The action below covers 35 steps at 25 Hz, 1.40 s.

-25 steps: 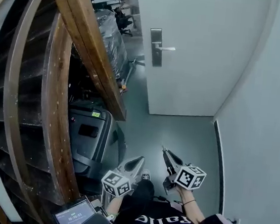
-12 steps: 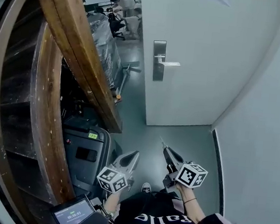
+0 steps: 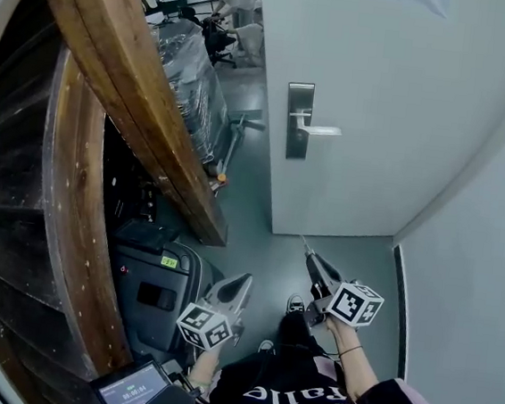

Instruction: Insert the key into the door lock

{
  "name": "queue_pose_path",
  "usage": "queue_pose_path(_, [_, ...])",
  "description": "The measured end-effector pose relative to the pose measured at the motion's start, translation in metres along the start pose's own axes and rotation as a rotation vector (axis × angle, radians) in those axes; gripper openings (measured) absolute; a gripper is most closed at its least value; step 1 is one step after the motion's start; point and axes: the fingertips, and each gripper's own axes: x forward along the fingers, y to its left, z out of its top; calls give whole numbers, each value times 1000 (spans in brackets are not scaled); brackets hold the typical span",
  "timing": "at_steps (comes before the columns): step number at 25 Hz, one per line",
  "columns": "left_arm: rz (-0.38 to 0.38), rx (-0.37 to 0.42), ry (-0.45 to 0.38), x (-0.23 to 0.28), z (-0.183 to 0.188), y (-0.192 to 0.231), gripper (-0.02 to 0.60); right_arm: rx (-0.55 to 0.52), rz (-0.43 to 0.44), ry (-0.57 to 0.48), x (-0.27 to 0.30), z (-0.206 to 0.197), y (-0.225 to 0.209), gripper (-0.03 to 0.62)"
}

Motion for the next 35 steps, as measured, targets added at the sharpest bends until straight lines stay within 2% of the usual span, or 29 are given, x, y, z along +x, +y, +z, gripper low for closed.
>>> queue_pose_path(4, [34,22,-15,43,17,24,5,9,29,0,55,47,-30,37])
queue_pose_path(10, [66,55,-37,114,48,48,5,101,100,5,125,110,-64,35])
queue_pose_path(17, [107,51,-51,157,62,69,5,133,131,35,191,146,-92,35])
queue_pose_path(20, [108,44,-39,164,63,76,5,194,120,11,210,154,-99,35])
queue_pose_path(24, [84,48,-23,172,73,92,5,302,113,-44,230,160,-100,35])
queue_pose_path(35, [-50,93,46,184,105,128,5,403,16,-170,264,163,-112,35])
